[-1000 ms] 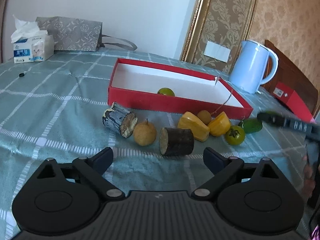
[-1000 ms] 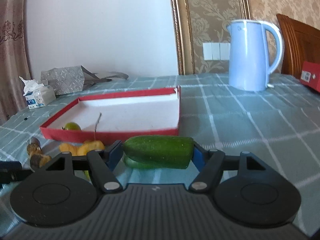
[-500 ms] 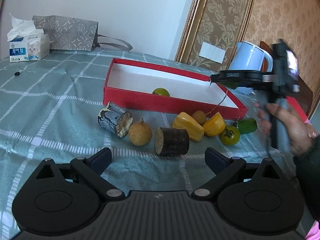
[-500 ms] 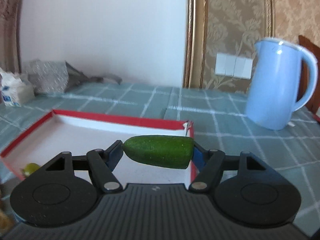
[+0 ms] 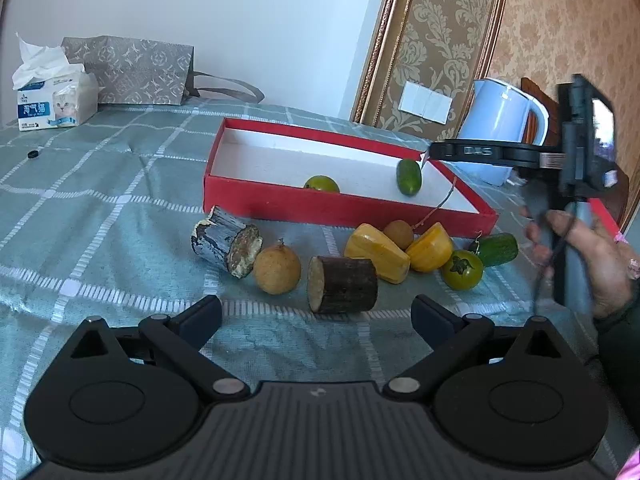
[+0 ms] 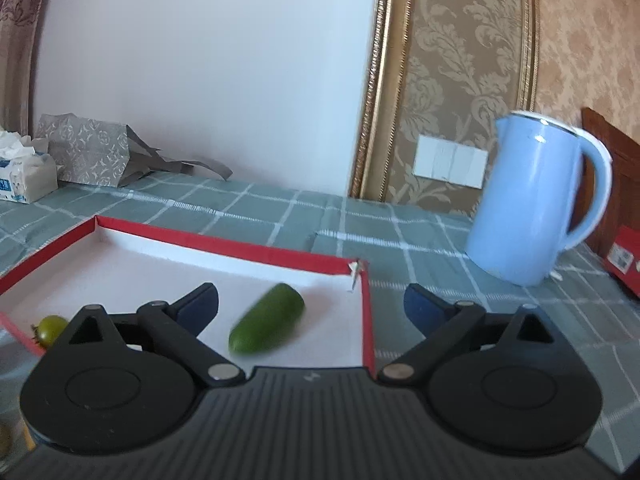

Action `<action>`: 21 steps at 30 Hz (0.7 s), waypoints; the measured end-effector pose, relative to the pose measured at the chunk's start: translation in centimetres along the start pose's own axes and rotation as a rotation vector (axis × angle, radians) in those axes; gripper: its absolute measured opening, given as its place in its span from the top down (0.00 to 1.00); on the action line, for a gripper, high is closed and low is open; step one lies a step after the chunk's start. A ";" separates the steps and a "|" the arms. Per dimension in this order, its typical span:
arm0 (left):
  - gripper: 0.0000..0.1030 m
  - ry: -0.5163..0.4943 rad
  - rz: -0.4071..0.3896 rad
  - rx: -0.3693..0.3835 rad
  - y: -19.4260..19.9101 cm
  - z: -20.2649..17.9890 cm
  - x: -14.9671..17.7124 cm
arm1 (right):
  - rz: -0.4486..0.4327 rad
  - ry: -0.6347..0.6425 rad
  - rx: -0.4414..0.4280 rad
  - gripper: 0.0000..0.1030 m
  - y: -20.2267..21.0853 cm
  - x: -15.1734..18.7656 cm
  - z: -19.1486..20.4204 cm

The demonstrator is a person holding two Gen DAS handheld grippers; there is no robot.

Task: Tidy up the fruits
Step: 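Carry the cucumber with the right gripper and drop it into the tray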

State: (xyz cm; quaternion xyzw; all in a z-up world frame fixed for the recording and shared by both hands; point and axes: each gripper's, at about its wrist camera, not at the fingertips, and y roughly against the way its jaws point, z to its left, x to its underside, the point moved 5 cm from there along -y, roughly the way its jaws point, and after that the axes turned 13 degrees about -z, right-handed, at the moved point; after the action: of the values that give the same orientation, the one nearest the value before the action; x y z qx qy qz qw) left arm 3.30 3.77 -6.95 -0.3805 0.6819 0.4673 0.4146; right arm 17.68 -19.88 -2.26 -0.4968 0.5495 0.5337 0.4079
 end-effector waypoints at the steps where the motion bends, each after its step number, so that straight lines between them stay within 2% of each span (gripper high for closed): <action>1: 0.01 -0.007 0.000 -0.003 0.0 -0.1 0.0 | 0.010 -0.012 -0.010 0.02 0.5 0.0 -0.2; 6: 0.01 -0.050 -0.022 -0.016 0.4 -0.7 0.0 | -0.012 -0.054 0.006 0.00 4.7 0.2 -1.9; 8: 0.01 -0.083 -0.051 -0.032 0.7 -1.2 0.0 | -0.035 -0.061 0.034 0.00 6.3 0.6 -2.8; 11: 0.01 -0.135 -0.046 -0.014 0.7 -2.5 0.2 | -0.066 -0.077 0.083 0.00 8.0 1.6 -4.3; 16: 0.01 -0.124 -0.031 0.011 0.3 -4.0 0.4 | -0.032 -0.145 0.106 0.00 7.8 2.8 -6.1; 21: 0.01 -0.119 -0.021 -0.011 -0.4 -4.5 0.2 | -0.033 -0.132 0.091 0.00 8.0 2.9 -5.6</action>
State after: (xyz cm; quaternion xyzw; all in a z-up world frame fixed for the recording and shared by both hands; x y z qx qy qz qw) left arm 2.65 -0.65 -6.29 -0.3614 0.6493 0.4886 0.4572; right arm 9.75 -26.24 -3.12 -0.4504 0.5367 0.5330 0.4743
